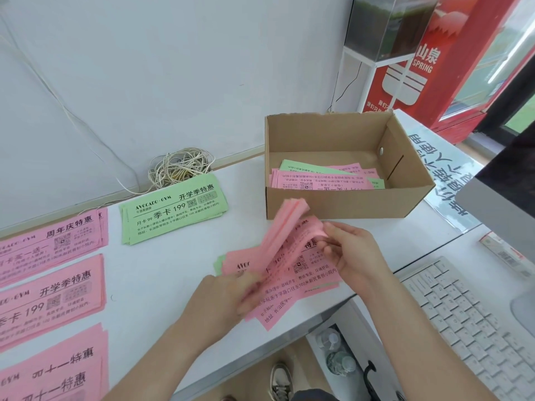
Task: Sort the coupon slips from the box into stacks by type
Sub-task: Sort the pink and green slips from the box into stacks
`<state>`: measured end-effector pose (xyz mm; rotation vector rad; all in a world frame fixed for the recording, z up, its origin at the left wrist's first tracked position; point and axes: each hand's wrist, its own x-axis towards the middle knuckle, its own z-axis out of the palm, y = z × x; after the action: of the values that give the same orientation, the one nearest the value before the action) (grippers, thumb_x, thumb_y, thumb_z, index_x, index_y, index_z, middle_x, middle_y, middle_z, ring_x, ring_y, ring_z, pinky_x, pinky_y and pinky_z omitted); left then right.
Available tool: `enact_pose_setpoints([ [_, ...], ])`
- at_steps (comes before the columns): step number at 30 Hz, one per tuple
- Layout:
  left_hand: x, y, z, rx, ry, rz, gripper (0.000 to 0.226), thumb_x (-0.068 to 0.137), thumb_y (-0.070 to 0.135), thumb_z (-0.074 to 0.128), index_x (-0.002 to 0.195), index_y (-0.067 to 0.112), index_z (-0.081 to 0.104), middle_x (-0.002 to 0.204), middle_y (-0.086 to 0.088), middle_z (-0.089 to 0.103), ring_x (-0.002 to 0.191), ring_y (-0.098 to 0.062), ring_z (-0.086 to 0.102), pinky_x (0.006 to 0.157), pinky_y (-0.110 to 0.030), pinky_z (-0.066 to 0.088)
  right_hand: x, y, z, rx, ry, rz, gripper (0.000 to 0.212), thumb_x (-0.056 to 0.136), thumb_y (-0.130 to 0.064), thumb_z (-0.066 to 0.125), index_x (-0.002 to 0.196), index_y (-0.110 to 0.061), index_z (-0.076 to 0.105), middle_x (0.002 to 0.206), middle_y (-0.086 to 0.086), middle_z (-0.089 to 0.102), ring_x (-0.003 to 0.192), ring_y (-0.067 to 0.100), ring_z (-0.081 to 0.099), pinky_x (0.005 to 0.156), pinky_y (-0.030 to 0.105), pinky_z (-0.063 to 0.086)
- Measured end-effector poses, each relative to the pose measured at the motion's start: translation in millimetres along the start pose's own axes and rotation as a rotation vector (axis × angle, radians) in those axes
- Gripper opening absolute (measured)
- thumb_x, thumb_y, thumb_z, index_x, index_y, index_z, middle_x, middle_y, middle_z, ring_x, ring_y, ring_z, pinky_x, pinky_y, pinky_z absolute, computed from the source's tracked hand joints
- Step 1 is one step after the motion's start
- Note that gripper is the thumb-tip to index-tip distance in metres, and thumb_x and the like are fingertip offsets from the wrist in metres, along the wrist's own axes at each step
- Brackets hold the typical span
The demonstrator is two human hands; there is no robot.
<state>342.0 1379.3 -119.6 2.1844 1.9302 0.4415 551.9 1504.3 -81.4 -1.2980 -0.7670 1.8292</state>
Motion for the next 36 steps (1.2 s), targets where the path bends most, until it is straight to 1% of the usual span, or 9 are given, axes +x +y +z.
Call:
enact_pose_setpoints([
  [5,1,-12,-6,-0.360,-0.018,-0.355,0.007,0.089,0.041,0.060,0.086,0.036,0.055,0.068,0.009,0.064,0.062,-0.012,0.058,0.066,-0.024,0.047,-1,-1,-3,-0.158,0.010,0.027,0.029,0.099,-0.037,0.049,0.115,-0.014,0.057,0.096,0.014,0.074,0.070,0.018,0.067,0.057,0.026,0.054],
  [9,0,-13,-6,-0.466,-0.020,-0.378,0.011,0.088,0.032,0.064,0.080,0.036,0.058,0.061,0.016,0.059,0.054,-0.006,0.050,0.055,-0.016,0.035,0,10,-12,-0.447,0.049,-0.018,0.028,0.099,-0.037,0.048,0.119,-0.023,0.060,0.098,0.003,0.073,0.081,0.017,0.068,0.075,0.032,0.055],
  [19,-3,-14,-4,-0.399,-0.028,-0.358,0.014,0.097,0.027,0.050,0.084,0.033,0.053,0.064,0.003,0.059,0.053,-0.008,0.045,0.054,-0.018,0.036,-4,4,-22,-0.572,0.067,-0.036,0.048,0.098,-0.055,0.034,0.112,-0.021,0.065,0.104,0.002,0.071,0.094,0.016,0.065,0.073,0.028,0.048],
  [22,-6,-10,-5,-0.359,-0.019,-0.344,0.013,0.098,0.028,0.046,0.086,0.032,0.048,0.064,0.004,0.059,0.054,-0.004,0.050,0.053,-0.017,0.037,-2,4,-27,-0.647,0.051,-0.084,0.029,0.097,-0.042,0.049,0.094,-0.020,0.068,0.092,-0.002,0.072,0.086,0.012,0.063,0.065,0.022,0.043],
  [25,-9,-6,-6,-0.336,0.015,-0.318,0.015,0.098,0.026,0.047,0.096,0.040,0.041,0.062,0.011,0.057,0.051,-0.008,0.049,0.050,-0.017,0.036,6,8,-31,-0.773,0.027,-0.137,0.012,0.091,-0.018,0.061,0.100,-0.018,0.068,0.089,0.002,0.073,0.080,0.014,0.067,0.062,0.020,0.046],
  [27,-10,0,-8,-0.282,0.020,-0.283,0.041,0.097,0.025,0.047,0.116,0.054,0.026,0.055,0.008,0.054,0.049,-0.012,0.051,0.050,-0.020,0.034,9,11,-30,-0.794,0.022,-0.142,0.015,0.092,-0.015,0.057,0.091,-0.018,0.071,0.081,0.001,0.073,0.075,0.018,0.068,0.065,0.025,0.051],
  [32,-15,10,0,0.016,-0.174,-0.118,0.088,0.096,0.037,0.039,0.125,0.053,-0.043,0.119,0.004,0.066,0.079,-0.034,0.064,0.067,-0.034,0.050,10,0,-27,-0.566,0.045,0.082,0.068,0.094,-0.066,0.027,0.090,-0.014,0.070,0.084,0.009,0.075,0.082,0.027,0.069,0.081,0.040,0.055],
  [34,-16,18,-2,0.116,-0.300,-0.053,0.088,0.094,0.031,0.038,0.134,0.042,-0.039,0.144,0.006,0.045,0.107,-0.031,0.058,0.081,-0.037,0.050,13,-8,-27,-0.612,0.006,0.130,0.079,0.086,-0.077,0.026,0.094,-0.015,0.073,0.086,0.008,0.075,0.080,0.024,0.069,0.079,0.037,0.053],
  [36,-17,28,-6,0.215,-0.426,-0.036,0.078,0.093,0.021,0.040,0.148,0.031,-0.014,0.156,0.001,0.021,0.134,-0.024,0.035,0.096,-0.039,0.044,9,-14,-19,-0.795,-0.090,0.106,0.057,0.088,-0.065,0.046,0.096,-0.016,0.074,0.083,0.002,0.075,0.069,0.018,0.067,0.068,0.028,0.050],
])
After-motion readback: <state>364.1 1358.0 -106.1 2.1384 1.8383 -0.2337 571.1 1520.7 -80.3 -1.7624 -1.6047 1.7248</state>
